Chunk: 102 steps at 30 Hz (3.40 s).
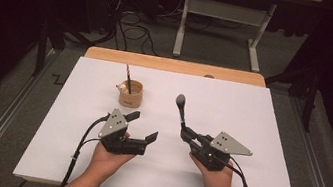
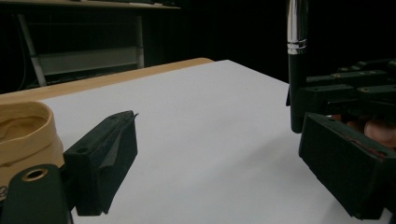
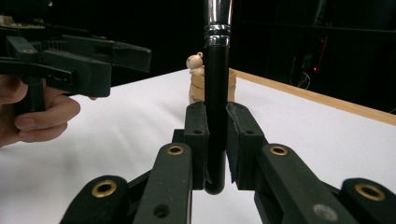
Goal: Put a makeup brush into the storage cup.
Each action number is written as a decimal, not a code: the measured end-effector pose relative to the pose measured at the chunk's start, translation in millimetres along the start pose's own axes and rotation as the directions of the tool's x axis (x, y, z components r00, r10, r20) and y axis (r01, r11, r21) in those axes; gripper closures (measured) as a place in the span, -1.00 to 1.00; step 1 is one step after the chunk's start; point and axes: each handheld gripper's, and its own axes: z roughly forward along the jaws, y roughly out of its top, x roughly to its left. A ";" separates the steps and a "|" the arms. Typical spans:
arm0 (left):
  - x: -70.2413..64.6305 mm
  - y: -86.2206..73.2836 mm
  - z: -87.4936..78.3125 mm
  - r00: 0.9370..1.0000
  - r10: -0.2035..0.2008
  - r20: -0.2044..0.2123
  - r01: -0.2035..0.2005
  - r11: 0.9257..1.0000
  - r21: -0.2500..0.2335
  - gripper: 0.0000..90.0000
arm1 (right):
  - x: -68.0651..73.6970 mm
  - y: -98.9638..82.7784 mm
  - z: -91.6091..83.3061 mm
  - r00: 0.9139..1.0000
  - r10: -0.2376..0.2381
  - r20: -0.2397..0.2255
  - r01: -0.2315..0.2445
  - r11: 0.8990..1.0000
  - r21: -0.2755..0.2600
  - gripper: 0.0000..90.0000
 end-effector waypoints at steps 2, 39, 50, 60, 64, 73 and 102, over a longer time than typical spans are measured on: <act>-1.0 1.9 1.2 1.000 -0.005 0.006 0.005 1.000 -0.004 -0.72 | 1.2 -0.3 1.2 1.000 0.008 -0.004 -0.008 1.000 -0.003 0.79; -17.7 25.4 14.7 0.997 -0.002 0.072 0.004 1.000 -0.023 -0.46 | 16.7 -2.3 14.9 0.998 -0.021 -0.054 0.021 1.000 0.004 0.79; -20.8 29.9 15.7 0.996 0.002 0.088 0.000 1.000 -0.027 -0.38 | 18.3 -2.1 14.6 0.998 -0.017 -0.057 0.017 1.000 0.000 0.79; -22.3 31.1 18.7 0.995 -0.009 0.102 0.012 1.000 -0.028 -0.34 | 19.4 -2.1 14.8 0.998 -0.015 -0.065 0.015 1.000 -0.004 0.79; -23.4 31.6 19.5 0.994 -0.014 0.106 0.017 0.999 -0.030 -0.30 | 19.8 -1.9 14.7 0.997 -0.018 -0.072 0.017 1.000 -0.010 0.79; -23.1 31.3 21.1 0.993 -0.018 0.121 0.022 0.999 -0.028 -0.11 | 21.2 -2.0 15.0 0.996 -0.029 -0.081 0.028 1.000 -0.008 0.79; -23.8 30.9 22.1 0.988 -0.031 0.154 0.036 0.999 -0.029 0.47 | 21.0 -1.6 14.5 0.996 -0.028 -0.079 0.028 1.000 -0.010 0.79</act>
